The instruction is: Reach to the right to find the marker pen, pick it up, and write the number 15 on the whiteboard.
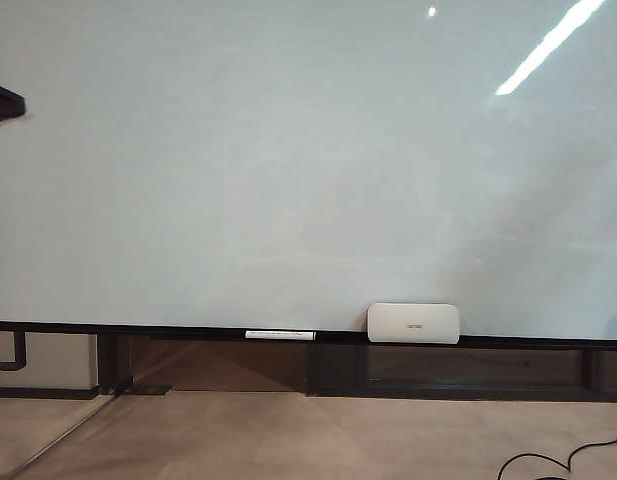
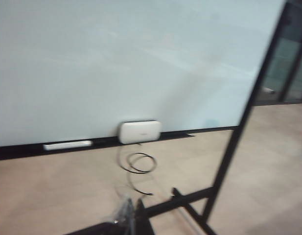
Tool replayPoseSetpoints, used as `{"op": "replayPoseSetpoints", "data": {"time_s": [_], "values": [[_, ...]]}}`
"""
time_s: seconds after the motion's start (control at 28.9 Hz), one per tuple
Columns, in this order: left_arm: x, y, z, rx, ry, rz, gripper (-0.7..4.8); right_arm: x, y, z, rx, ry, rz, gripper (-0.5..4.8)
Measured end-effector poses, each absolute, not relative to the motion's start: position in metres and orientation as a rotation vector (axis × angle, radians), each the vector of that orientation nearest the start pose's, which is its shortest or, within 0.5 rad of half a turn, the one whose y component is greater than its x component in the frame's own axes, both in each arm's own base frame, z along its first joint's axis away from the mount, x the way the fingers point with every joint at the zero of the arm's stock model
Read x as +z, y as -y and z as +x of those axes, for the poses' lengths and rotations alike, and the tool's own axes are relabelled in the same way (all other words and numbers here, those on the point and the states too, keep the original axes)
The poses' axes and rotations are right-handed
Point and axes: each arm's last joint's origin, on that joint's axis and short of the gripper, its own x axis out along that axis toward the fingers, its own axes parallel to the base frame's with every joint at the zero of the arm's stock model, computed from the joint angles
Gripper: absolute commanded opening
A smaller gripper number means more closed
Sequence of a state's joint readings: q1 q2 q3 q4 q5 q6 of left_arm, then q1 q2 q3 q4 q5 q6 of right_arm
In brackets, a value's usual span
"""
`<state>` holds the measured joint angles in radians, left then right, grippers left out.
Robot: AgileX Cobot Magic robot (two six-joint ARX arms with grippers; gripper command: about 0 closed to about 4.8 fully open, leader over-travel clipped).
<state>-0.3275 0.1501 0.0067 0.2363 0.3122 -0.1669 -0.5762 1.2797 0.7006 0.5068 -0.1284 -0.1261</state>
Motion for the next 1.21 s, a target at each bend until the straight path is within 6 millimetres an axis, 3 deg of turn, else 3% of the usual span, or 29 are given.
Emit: {"op": "replayPoseSetpoints", "data": {"time_s": [0.38,0.66,1.04,1.21], "values": [[0.176,0.043,0.096,-0.674,0.065,-0.075,-0.05,0.237,0.182,0.24,-0.378,-0.121,-0.137,0.22],[0.17,0.047,0.102,-0.753,-0.006,-0.06,-0.05,0.201,0.199,0.252,-0.389,-0.165,-0.113,0.3],[0.174,0.056,0.129,-0.753,-0.034,-0.052,-0.05,0.172,0.214,0.269,-0.356,-0.164,-0.094,0.35],[0.181,0.062,0.146,-0.758,-0.042,-0.037,-0.05,0.166,0.232,0.277,-0.327,-0.139,-0.093,0.53]]}}
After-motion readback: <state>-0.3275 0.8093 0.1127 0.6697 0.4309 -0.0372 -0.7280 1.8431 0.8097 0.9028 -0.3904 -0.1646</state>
